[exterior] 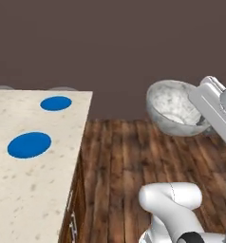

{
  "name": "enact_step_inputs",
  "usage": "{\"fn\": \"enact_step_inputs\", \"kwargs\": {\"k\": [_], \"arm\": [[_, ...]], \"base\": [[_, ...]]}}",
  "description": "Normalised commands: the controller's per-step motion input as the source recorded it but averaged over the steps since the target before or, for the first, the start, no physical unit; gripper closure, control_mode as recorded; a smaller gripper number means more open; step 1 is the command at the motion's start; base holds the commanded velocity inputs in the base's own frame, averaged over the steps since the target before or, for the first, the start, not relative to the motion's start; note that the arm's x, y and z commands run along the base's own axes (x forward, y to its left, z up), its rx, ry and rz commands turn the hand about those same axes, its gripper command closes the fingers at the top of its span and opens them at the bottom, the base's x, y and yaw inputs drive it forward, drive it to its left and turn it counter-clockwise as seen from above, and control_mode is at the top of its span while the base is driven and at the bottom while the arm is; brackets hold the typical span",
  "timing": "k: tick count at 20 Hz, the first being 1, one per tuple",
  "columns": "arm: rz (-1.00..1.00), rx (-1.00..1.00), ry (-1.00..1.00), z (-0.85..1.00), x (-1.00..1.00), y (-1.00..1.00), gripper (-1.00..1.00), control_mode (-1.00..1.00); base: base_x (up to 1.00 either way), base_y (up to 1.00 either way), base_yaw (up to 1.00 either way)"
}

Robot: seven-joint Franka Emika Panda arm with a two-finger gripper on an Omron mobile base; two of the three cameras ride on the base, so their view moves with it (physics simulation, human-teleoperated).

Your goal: Move the bowls from the cabinet to the plates on the dining table.

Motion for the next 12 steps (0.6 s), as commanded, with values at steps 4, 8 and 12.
{"fn": "enact_step_inputs", "kwargs": {"k": [4, 8, 12], "arm": [[0.00, 0.00, 0.00, 0.00, 0.00, 0.00, 1.00, 1.00], [0.00, 0.00, 0.00, 0.00, 0.00, 0.00, 1.00, 1.00], [0.00, 0.00, 0.00, 0.00, 0.00, 0.00, 1.00, 1.00]], "base": [[0.08, -0.10, 0.74], [-0.10, -0.02, 0.88], [0.02, -0.24, 0.85]]}}
